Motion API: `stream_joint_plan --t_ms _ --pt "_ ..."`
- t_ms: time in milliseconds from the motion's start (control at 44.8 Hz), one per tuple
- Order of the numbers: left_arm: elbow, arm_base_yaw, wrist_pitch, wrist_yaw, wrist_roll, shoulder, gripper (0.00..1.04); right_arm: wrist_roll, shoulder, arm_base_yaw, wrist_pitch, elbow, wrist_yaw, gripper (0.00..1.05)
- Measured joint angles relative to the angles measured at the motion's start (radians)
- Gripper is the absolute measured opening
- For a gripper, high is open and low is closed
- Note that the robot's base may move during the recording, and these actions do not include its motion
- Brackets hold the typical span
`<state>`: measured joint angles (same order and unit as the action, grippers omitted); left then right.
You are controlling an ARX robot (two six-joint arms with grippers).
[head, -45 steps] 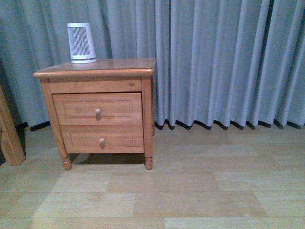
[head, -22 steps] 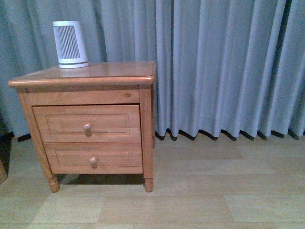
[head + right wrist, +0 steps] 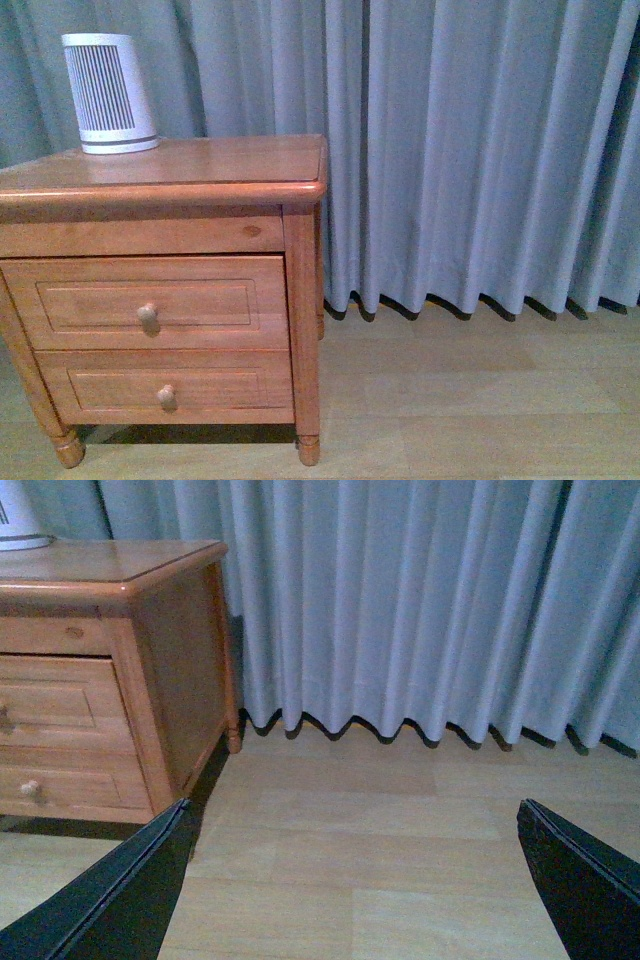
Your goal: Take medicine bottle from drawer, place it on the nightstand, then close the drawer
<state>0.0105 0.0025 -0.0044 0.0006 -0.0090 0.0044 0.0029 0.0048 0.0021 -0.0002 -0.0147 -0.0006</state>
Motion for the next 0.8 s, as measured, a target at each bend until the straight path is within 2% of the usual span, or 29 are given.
stream_joint_plan --t_ms 134,223,290,469,625,804 --pt "0.001 0.001 -0.006 0.006 -0.002 0.006 0.98 0.0 0.001 0.0 0.0 0.0 0.0 0.98" --pt "0.123 0.026 -0.245 0.105 -0.067 0.176 0.98 0.0 0.001 0.0 0.0 0.0 0.002 0.98" --pt "0.214 0.035 -0.278 0.134 -0.083 0.357 0.98 0.0 0.001 0.0 0.0 0.0 0.0 0.98" --pt "0.502 0.027 -0.038 0.161 -0.088 0.752 0.98 0.0 0.001 0.0 0.0 0.0 0.0 0.98" --pt "0.733 -0.033 0.188 0.152 -0.05 1.123 0.98 0.0 0.001 0.0 0.0 0.0 0.0 0.98" --pt "0.854 -0.093 0.375 0.161 -0.024 1.481 0.98 0.0 0.001 0.0 0.0 0.0 0.0 0.98"
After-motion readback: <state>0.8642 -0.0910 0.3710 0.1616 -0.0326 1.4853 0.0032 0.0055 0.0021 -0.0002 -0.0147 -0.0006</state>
